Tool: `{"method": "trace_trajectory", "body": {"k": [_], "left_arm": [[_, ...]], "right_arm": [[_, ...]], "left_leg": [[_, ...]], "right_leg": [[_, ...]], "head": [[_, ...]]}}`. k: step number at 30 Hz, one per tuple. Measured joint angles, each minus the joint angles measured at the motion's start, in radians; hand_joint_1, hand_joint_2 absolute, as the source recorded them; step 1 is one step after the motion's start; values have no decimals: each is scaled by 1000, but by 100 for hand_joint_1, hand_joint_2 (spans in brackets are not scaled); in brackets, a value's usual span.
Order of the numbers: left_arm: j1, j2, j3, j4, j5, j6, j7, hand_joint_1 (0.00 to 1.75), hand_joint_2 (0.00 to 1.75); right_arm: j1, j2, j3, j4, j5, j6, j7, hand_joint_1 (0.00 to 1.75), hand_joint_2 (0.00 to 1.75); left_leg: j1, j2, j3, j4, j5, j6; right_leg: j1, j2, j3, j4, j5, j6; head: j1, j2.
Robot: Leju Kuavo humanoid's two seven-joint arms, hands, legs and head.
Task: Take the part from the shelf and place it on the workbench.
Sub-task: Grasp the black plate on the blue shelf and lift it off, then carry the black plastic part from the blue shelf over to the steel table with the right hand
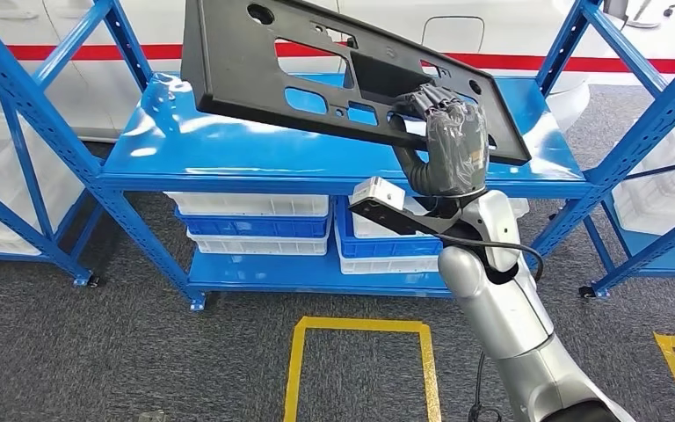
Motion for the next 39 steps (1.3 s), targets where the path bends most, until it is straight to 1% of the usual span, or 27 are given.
{"method": "trace_trajectory", "body": {"k": [2,3,5,6,7,8,9,11,12,13,14,15,17,18,21,22,23,24,25,27,29,31,33,35,37,38,39], "left_arm": [[-1,0,3,0,1,1,-2,0,175],[-1,1,5,0,2,1,-4,0,175],[-3,2,9,0,3,1,-5,0,175],[-3,3,10,0,4,1,-6,0,175],[-2,3,11,0,6,0,-7,0,175],[-2,3,11,0,7,0,-8,0,175],[-2,3,12,0,9,-1,-9,0,175],[-2,4,13,0,11,-2,-11,0,175],[-2,4,14,0,12,-3,-13,0,175],[-2,4,15,0,12,-3,-15,0,175],[-3,4,15,0,12,-3,-15,0,175],[-3,4,16,0,12,-2,-16,0,175],[-2,6,17,0,12,0,-15,0,175],[-2,7,18,0,12,1,-14,0,175],[-5,9,22,0,12,2,-12,0,175],[-6,9,23,0,12,2,-12,0,175],[-7,9,24,0,12,1,-12,0,175],[-7,10,26,0,14,1,-13,0,175],[-7,10,27,0,16,0,-14,0,175],[-9,10,27,-1,20,-2,-18,0,175],[-13,11,28,-2,20,-4,-21,0,175],[-15,12,29,-3,21,-5,-23,0,175],[-15,11,31,-3,21,-6,-23,0,175],[-16,11,33,-3,22,-6,-23,0,175],[-17,12,35,-3,23,-6,-23,0,175],[-17,11,36,-3,24,-6,-23,0,175],[-17,11,37,-3,25,-6,-23,0,175]], "right_arm": [[-4,-2,0,0,-5,0,0,175,175],[-5,-3,0,0,-9,0,0,175,175],[-7,-4,-1,0,-16,0,1,175,175],[-8,-4,-1,0,-21,0,2,175,175],[-8,-4,-1,1,-28,1,3,175,175],[-8,-4,-1,1,-36,1,4,175,175],[-8,-4,-1,1,-45,1,5,175,175],[-8,-4,-4,0,-72,4,5,175,175],[-8,-3,-6,0,-88,8,4,175,175],[-7,-2,-8,0,-102,11,3,175,175],[-6,-1,-11,-1,-113,14,2,175,175],[-5,0,-14,-1,-118,16,2,175,175],[-5,3,-19,0,-125,18,2,175,175],[-5,6,-20,0,-128,19,3,175,175],[-8,16,-21,0,-132,19,3,175,175],[-8,18,-21,0,-133,19,3,175,175],[-8,18,-22,0,-134,19,3,175,175],[-8,19,-22,0,-136,19,3,175,175],[-8,19,-23,0,-140,19,3,175,175],[-8,21,-25,0,-147,19,2,175,175],[-9,23,-28,0,-153,19,0,175,175],[-10,25,-30,1,-156,19,-2,175,175],[-9,25,-34,2,-157,19,-4,175,175],[-9,24,-38,3,-159,19,-5,175,175],[-9,24,-42,7,-164,19,-6,175,175],[-9,24,-43,10,-168,19,-7,175,175],[-10,24,-45,13,-173,19,-8,175,175]], "left_leg": [[-1,4,-13,-8,22,20],[-1,6,-23,-12,36,30],[-3,9,-51,-15,63,44],[-4,9,-67,-14,76,46],[-6,9,-85,-14,89,46],[-7,9,-102,-13,102,46],[-8,9,-118,-13,115,44],[-9,8,-146,-11,139,38],[-11,8,-157,-9,149,34],[-12,7,-164,-8,161,28],[-13,7,-169,-8,171,23],[-13,7,-171,-10,180,17],[-8,5,-179,-7,175,4],[-5,4,-188,12,144,-3],[3,3,-225,164,-15,-22],[6,3,-231,222,-41,-27],[10,3,-228,260,-42,-32],[14,3,-212,270,-23,-35],[18,3,-179,246,4,-37],[22,2,-78,125,24,-39],[18,-1,-13,30,4,-30],[9,-2,-12,8,5,-11],[5,3,-26,-1,29,13],[5,8,-51,-7,55,32],[2,8,-81,-6,79,38],[0,8,-97,-6,91,38],[-1,8,-113,-5,103,37]], "right_leg": [[0,0,-12,10,-8,7],[0,1,-26,37,-34,3],[1,3,-67,149,-121,-13],[1,3,-85,218,-158,-15],[2,3,-93,272,-178,-12],[3,3,-85,297,-179,-5],[4,4,-59,286,-164,5],[5,3,41,170,-134,13],[8,4,97,90,-135,9],[11,4,134,30,-142,4],[14,5,154,-8,-150,-2],[17,6,155,-23,-151,-8],[8,4,140,-20,-133,-24],[3,3,133,-21,-121,-34],[0,1,98,-20,-82,-47],[0,1,83,-18,-70,-45],[-1,1,68,-16,-59,-42],[-2,1,52,-14,-49,-38],[-4,1,38,-10,-41,-32],[-5,1,16,1,-29,-21],[-3,-2,4,7,-17,-6],[-1,-4,-2,3,-1,14],[-3,-3,-18,18,-17,18],[-4,0,-55,109,-94,2],[-2,2,-89,242,-168,-6],[-1,3,-92,286,-178,0],[0,3,-77,298,-168,9]], "head": [[0,0],[1,0],[3,0],[4,0],[4,0],[4,0],[4,0],[4,0],[4,0],[3,0],[2,0],[1,0],[0,0],[-1,0],[-3,0],[-2,0],[-3,0],[-3,0],[-3,0],[-3,0],[-2,0],[0,0],[0,0],[2,0],[4,0],[4,0],[4,0]]}}
